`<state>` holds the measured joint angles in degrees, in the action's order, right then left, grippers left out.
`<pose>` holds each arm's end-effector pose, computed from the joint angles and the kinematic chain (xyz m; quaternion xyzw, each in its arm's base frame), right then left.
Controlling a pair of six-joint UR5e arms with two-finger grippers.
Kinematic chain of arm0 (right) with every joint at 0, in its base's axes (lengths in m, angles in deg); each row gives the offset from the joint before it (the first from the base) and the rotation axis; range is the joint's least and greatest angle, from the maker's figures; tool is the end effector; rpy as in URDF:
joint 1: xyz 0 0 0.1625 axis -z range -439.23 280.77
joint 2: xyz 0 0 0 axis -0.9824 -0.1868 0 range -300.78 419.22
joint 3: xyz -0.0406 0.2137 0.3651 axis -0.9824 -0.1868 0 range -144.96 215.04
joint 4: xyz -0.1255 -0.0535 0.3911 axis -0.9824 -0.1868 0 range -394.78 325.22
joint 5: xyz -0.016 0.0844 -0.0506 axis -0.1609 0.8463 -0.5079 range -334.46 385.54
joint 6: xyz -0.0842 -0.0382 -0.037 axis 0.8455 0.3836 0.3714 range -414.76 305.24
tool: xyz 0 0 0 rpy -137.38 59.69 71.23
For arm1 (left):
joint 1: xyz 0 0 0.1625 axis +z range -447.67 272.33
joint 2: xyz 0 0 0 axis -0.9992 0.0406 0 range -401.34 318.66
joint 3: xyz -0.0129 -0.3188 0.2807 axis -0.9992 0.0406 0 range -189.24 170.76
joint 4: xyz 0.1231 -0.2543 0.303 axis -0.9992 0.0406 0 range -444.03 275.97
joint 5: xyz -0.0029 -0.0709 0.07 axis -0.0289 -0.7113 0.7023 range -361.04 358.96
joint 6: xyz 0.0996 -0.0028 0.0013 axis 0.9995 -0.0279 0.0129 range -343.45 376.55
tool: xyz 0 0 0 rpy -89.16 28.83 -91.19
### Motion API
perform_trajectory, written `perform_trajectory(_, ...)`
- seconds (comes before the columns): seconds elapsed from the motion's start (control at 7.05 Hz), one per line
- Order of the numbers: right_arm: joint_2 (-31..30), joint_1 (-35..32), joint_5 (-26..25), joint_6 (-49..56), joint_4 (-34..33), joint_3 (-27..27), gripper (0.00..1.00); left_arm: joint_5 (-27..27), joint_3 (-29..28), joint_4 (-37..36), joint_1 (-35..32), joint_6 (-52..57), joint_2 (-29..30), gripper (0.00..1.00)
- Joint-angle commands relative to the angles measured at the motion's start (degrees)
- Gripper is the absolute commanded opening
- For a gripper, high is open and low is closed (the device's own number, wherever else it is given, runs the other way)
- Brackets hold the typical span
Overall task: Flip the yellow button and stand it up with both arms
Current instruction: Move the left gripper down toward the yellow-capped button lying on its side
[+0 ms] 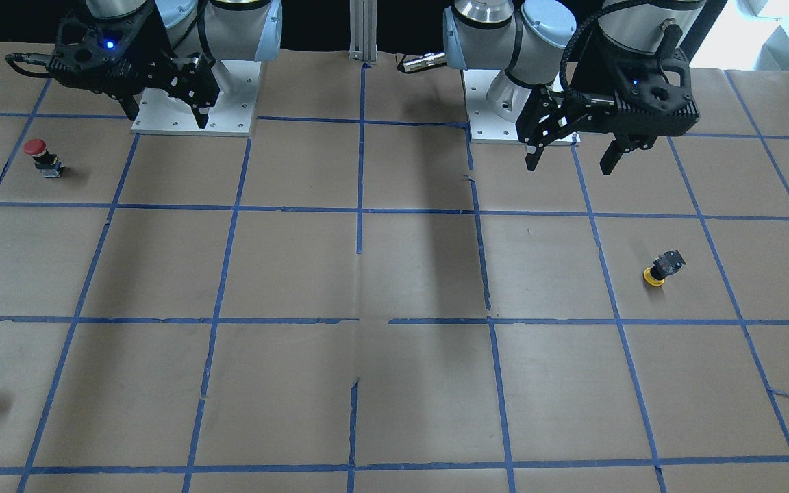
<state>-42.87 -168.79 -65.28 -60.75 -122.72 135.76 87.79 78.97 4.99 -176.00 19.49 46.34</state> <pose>0.1287 -0.4026 0.4867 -0.0561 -0.9984 -0.0057 0.0074 -0.1213 -0.4859 0.5249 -0.0115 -0.9989 0.0447 0.0084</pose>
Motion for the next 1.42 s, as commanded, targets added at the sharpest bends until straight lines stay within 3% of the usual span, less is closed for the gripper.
perform_trajectory(0.0,0.0,0.0,-0.1,0.3,0.1,0.0,1.0,0.0,0.6,0.5,-0.1,-0.1,-0.6,1.0)
perform_trajectory(0.28,0.0,0.0,-0.1,0.2,0.1,0.0,1.0,0.3,2.7,1.9,1.2,0.2,-0.8,1.0)
perform_trajectory(0.57,0.0,0.0,-0.1,0.2,0.0,0.0,1.0,5.2,4.7,4.4,4.7,9.6,-0.7,1.0)
perform_trajectory(0.71,0.0,0.0,-0.1,0.1,0.1,0.0,1.0,5.0,5.5,4.2,8.8,13.2,-0.7,1.0)
perform_trajectory(1.28,0.0,0.0,-0.2,0.2,0.1,0.0,1.0,5.0,12.1,-1.9,25.9,47.9,0.5,1.0)
